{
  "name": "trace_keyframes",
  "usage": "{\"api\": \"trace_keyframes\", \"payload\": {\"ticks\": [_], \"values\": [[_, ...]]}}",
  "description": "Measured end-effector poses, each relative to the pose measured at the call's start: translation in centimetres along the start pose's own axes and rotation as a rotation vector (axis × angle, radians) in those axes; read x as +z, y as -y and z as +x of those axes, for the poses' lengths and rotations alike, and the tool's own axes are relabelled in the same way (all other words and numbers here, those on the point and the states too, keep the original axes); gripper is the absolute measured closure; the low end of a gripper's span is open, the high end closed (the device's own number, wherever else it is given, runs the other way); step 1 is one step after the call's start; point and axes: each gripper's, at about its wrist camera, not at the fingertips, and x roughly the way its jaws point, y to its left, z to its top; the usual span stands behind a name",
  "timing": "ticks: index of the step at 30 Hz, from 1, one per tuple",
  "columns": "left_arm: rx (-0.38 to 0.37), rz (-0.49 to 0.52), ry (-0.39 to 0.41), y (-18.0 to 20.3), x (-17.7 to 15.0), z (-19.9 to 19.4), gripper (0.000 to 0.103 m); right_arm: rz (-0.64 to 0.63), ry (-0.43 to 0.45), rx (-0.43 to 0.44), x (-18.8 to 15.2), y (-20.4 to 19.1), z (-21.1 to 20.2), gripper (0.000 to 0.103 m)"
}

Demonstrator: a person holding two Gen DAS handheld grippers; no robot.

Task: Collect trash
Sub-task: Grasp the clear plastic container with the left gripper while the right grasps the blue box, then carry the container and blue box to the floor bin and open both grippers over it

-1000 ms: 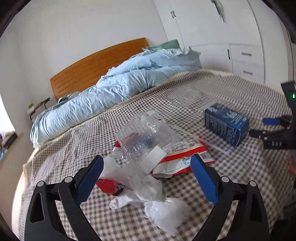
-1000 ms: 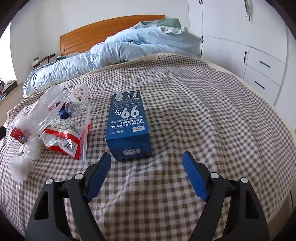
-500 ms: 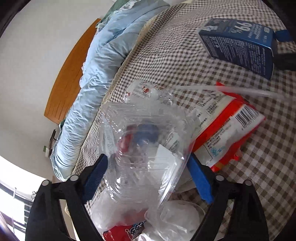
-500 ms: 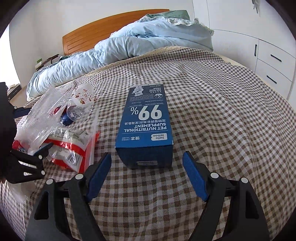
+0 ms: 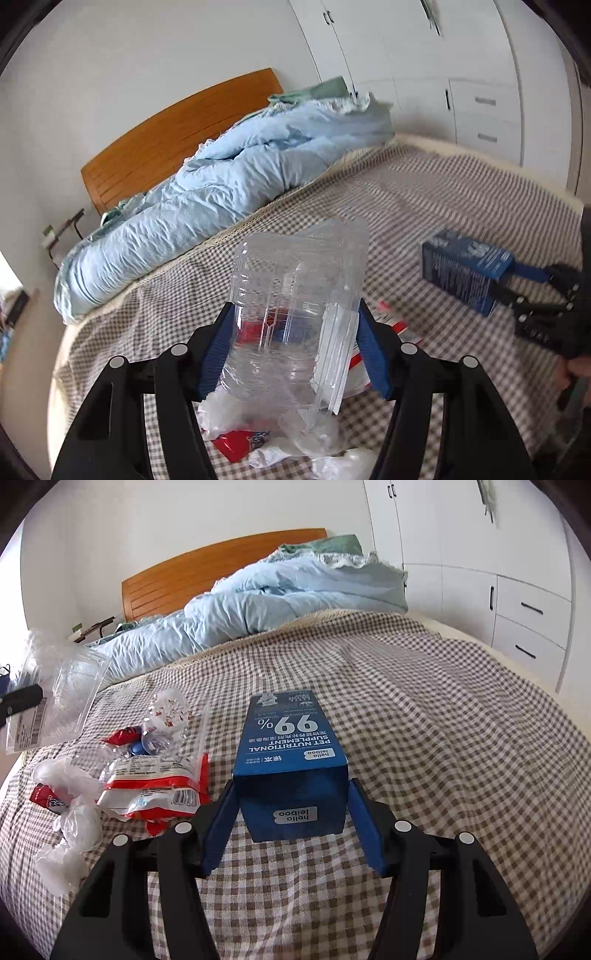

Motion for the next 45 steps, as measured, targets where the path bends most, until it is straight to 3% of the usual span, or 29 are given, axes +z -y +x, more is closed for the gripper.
{"api": "trace_keyframes", "payload": {"ticks": [3,6,11,15,19,25,30,37,41,45], "values": [[-0.099,-0.093,0.046,0.1,1.3,-3.1,0.042,0.036,0.040,0.004,-0.4,1.6,-3.8,0.045],[-0.189,-0.106,0.091,2.5,1.5,-5.6,0.042,0.052,0.060,-0.030,-2.5,3.9,-8.3,0.045],[-0.349,-0.063,0.137,10.0,1.3,-8.1,0.042,0.077,0.043,-0.207,-7.7,10.5,-16.0,0.045],[-0.484,-0.008,0.139,16.4,0.7,-8.9,0.042,0.165,-0.049,-0.411,-12.5,18.2,-22.2,0.045],[-0.601,0.013,0.095,22.1,-0.2,-8.9,0.042,0.246,-0.179,-0.516,-18.3,23.0,-25.1,0.045],[-0.715,0.054,0.025,28.3,-2.2,-9.4,0.042,0.297,-0.395,-0.520,-25.1,26.2,-22.5,0.045],[-0.775,0.065,-0.045,32.0,-4.7,-8.8,0.042,0.198,-0.531,-0.498,-27.1,27.6,-19.1,0.045],[-0.800,0.071,-0.140,34.8,-7.1,-7.1,0.042,0.047,-0.705,-0.460,-29.7,30.4,-14.2,0.045],[-0.807,0.058,-0.189,35.6,-8.0,-6.0,0.042,0.023,-0.781,-0.474,-30.7,32.4,-11.7,0.044],[-0.827,0.085,-0.229,37.3,-9.0,-5.4,0.042,0.115,-0.741,-0.497,-31.0,34.3,-11.6,0.040]]}}
